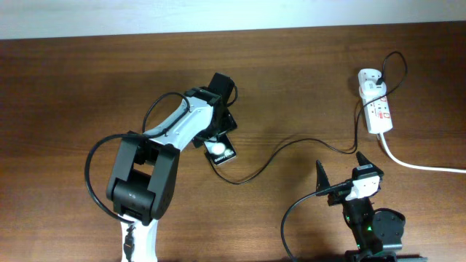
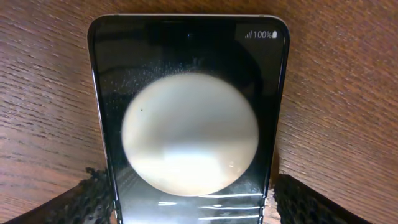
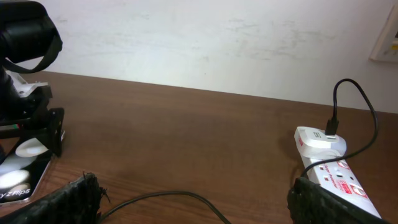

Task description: Plug charger to phone and switch on socket

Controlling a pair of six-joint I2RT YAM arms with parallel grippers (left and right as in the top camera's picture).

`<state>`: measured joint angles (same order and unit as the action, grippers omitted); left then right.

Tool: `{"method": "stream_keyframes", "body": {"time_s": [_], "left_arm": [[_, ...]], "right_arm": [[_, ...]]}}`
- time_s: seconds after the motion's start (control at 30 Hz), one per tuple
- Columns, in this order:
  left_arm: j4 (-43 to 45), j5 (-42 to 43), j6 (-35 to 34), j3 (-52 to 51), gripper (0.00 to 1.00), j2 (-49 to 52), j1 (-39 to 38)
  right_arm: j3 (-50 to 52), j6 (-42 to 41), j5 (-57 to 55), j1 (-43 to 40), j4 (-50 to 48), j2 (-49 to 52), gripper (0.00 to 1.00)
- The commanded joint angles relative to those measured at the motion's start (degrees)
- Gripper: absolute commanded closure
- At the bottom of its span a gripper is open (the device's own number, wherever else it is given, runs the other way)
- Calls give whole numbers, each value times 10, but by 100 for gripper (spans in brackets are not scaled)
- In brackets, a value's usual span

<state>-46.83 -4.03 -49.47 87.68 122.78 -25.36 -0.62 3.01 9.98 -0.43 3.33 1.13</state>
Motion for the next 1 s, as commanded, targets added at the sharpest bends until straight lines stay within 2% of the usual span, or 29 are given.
{"method": "stream_keyframes", "body": {"time_s": [0.0, 0.33, 0.43, 0.7, 0.87, 0.97], "left_arm": [[10, 19, 2, -31, 16, 26, 4], [11, 10, 3, -53, 16, 29, 4], [7, 10, 54, -53, 24, 29, 4], [-21, -44, 76, -53, 22, 29, 4], [-21, -59, 136, -53, 21, 29, 4], [-21, -88, 208, -53, 22, 29, 4]], "right_arm": [[3, -5, 5, 0, 3, -2, 1], [3, -5, 5, 0, 3, -2, 1], [3, -5, 5, 0, 3, -2, 1], [3, -5, 5, 0, 3, -2, 1], [3, -5, 5, 0, 3, -2, 1], [3, -5, 5, 0, 3, -2, 1]]}}
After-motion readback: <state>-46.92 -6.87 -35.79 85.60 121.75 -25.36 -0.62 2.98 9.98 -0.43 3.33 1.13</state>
